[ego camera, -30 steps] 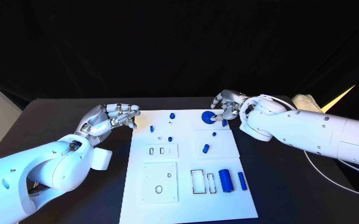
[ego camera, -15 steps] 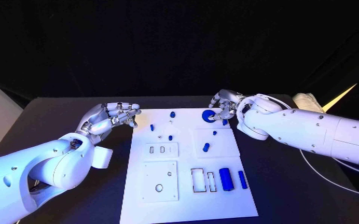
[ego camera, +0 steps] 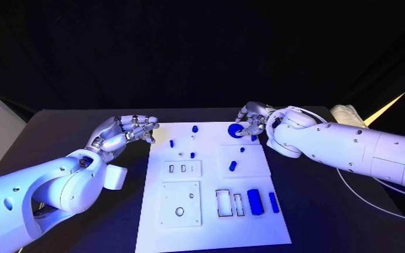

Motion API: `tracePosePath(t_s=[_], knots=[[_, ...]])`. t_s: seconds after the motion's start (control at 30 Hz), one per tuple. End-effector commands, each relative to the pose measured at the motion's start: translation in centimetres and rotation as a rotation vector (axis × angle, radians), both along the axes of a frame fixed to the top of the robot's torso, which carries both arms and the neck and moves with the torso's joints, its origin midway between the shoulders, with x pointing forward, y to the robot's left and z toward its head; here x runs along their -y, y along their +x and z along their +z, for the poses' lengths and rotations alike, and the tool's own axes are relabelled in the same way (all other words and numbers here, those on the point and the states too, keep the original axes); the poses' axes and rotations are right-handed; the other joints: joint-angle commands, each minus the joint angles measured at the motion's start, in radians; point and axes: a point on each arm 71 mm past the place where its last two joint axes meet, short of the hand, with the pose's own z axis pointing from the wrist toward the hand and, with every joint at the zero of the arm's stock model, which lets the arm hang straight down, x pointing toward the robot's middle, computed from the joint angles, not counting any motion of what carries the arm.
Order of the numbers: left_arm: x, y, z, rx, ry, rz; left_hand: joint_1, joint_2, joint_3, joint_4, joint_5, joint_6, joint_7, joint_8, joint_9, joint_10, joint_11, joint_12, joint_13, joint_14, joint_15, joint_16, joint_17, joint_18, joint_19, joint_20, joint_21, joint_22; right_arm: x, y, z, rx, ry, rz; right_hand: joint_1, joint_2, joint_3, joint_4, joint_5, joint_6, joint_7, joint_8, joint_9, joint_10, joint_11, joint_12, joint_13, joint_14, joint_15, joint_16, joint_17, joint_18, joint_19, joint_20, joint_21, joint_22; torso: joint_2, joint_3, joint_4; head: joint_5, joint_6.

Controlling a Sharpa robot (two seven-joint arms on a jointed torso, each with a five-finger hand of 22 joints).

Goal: Assemble the parts on the task board

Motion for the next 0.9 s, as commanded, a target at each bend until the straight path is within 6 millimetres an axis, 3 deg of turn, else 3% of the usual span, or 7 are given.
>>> tracePosePath(t_s=[0.03, 0.33, 0.77, 0.9], knots=[[0.19, -0.04, 0.12, 0.004, -0.009, -0.015, 0.002, 0.009, 0.001, -0.009, -0.006, -0.004, -0.003, -0.004, 0.002, 0.000, -0.004, -0.001, 0.001, -0.006, -0.001, 0.009, -0.002, 0.003, -0.009, -0.001, 0.007, 0.003, -0.17, -0.03, -0.27, -0.013, -0.026, 0.017, 0.008, 0.009, 0.012, -0.001, 0.008, 0.005, -0.001, 0.008, 0.000, 0.054, 0.002, 0.004, 0.195, 0.090, 0.007, 0.004, 0.190, -0.014, 0.106, 0.005, 0.005, 0.263, 0.001, -0.0009, 0.0004, 0.000, -0.001], [0.13, -0.04, 0.12, 0.004, -0.008, -0.014, 0.002, 0.009, 0.001, -0.009, -0.006, -0.004, -0.003, -0.004, 0.002, 0.000, -0.004, -0.001, 0.001, -0.006, -0.001, 0.009, -0.002, 0.003, -0.009, -0.001, 0.007, 0.003, -0.29, -0.04, -0.65, -0.022, -0.031, 0.021, 0.017, 0.012, 0.077, -0.001, 0.064, 0.049, -0.007, 0.014, -0.009, 0.054, -0.004, 0.003, 0.197, 0.089, 0.002, 0.004, 0.189, -0.014, 0.106, 0.001, 0.005, 0.263, 0.000, -0.0006, -0.0004, 0.001, -0.007], [0.07, -0.03, 0.11, 0.004, -0.007, -0.012, 0.003, 0.010, 0.002, -0.009, -0.006, -0.004, -0.003, -0.004, 0.002, 0.000, -0.004, -0.001, 0.001, -0.007, -0.001, 0.009, -0.003, 0.003, -0.010, -0.001, 0.008, 0.004, -0.43, -0.11, -0.77, -0.017, -0.045, 0.029, 0.010, -0.004, 0.151, -0.002, 0.061, 0.082, -0.013, 0.008, -0.022, 0.054, -0.010, 0.002, 0.198, 0.089, -0.003, 0.003, 0.187, -0.014, 0.106, -0.004, 0.005, 0.263, 0.000, 0.0000, -0.0013, 0.003, -0.008], [0.09, -0.02, 0.11, 0.004, -0.007, -0.012, 0.003, 0.010, 0.002, -0.009, -0.006, -0.004, -0.003, -0.004, 0.002, 0.000, -0.004, -0.001, 0.001, -0.007, -0.001, 0.009, -0.003, 0.003, -0.010, -0.001, 0.008, 0.004, -0.75, -0.23, -0.43, 0.033, -0.037, 0.040, 0.004, -0.008, 0.192, -0.005, 0.070, 0.112, -0.022, 0.013, -0.025, 0.058, -0.018, 0.004, 0.202, 0.089, -0.010, 0.004, 0.188, -0.014, 0.106, -0.009, 0.005, 0.263, -0.001, -0.0003, -0.0016, 0.004, -0.007]])
